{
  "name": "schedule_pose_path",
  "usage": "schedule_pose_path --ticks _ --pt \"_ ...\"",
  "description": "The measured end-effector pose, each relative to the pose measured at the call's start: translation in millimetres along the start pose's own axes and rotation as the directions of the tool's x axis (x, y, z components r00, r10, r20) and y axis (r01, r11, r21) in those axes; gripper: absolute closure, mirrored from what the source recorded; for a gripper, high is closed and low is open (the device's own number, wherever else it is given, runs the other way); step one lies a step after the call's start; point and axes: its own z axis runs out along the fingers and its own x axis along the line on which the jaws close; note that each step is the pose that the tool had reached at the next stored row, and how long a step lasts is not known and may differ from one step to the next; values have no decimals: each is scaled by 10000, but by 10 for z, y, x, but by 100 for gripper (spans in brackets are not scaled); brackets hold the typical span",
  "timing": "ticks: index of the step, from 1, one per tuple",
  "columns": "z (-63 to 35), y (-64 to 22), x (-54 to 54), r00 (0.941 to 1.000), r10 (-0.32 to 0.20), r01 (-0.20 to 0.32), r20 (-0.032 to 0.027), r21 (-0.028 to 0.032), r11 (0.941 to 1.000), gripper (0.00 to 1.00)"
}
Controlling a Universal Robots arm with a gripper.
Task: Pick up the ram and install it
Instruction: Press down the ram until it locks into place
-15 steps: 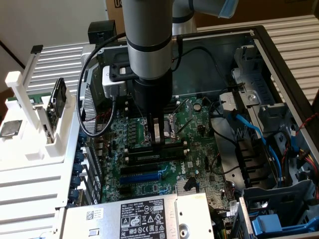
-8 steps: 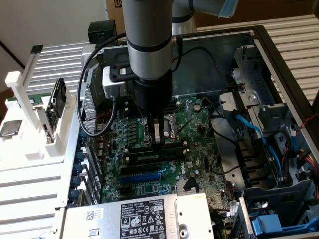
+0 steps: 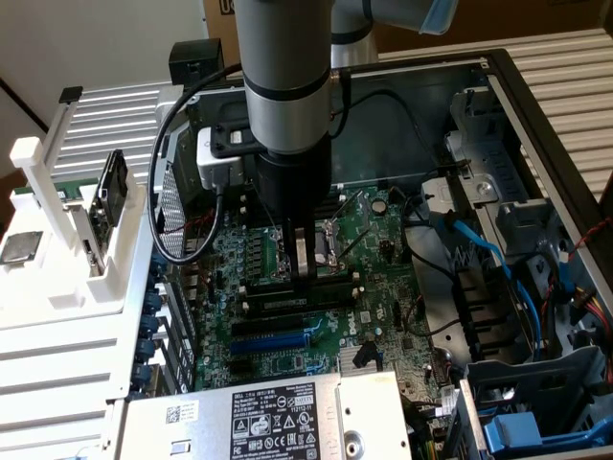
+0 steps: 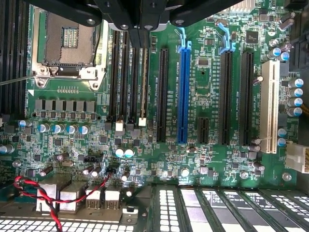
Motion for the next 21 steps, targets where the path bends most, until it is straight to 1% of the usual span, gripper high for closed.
schedule_pose_path --ticks 1,3,7,8,9,15,18,21 --pt "-20 -1 -2 10000 1 -1 14 8 10000 90" --pt "-98 1 -1 10000 -1 1 -10 -4 10000 90" --pt "-261 2 -5 10000 0 0 -11 -6 10000 90" --pt "-319 2 -7 10000 -1 1 -12 -6 10000 90" --pt "-339 2 -8 10000 -1 1 -11 -5 10000 90" --pt "-346 2 -8 10000 31 -31 -10 -4 10000 90" --pt "-346 1 -8 9987 504 -504 -9 8 9987 90" --pt "-346 1 -8 9950 996 -995 -7 21 9950 90"
